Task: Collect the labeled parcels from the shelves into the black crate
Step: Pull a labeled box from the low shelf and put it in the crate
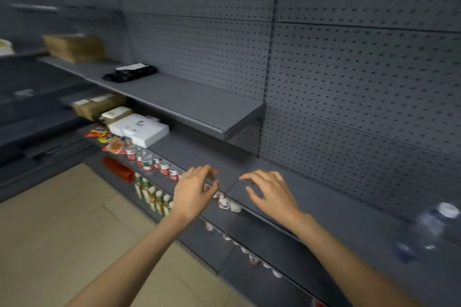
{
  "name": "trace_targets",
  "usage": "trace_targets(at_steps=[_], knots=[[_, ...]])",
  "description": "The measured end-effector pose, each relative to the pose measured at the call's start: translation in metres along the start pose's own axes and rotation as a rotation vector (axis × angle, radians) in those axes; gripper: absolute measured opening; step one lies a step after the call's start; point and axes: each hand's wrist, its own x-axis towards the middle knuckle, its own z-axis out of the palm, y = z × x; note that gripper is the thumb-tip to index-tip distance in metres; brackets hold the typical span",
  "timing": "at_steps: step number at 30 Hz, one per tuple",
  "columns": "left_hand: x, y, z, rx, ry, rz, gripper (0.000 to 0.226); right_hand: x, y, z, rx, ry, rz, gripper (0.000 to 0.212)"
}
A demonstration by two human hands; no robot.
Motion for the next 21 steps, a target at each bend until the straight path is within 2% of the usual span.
trace_targets(at_steps=[4, 9, 17, 21], knots=[[-0.019, -0.053, -0.044, 0.085, 0.055, -0.118, 0.016, 0.051, -0.044, 0.049, 0.096, -0.045, -0.107, 0.026], [-0.046, -0.116, -0.097, 0.214, 0.115, -0.254, 0.025, 0.1, -0.106, 0.101, 0.183, -0.083, -0.268, 0.032], [-0.058, -0.173, -0.152, 0.265, 0.236, -0.392, 0.023, 0.17, -0.168, 0.146, 0.243, -0.175, -0.439, 0.027], [-0.059, -0.198, -0.162, 0.298, 0.251, -0.446, 0.012, 0.198, -0.191, 0.173, 0.27, -0.194, -0.502, 0.026]])
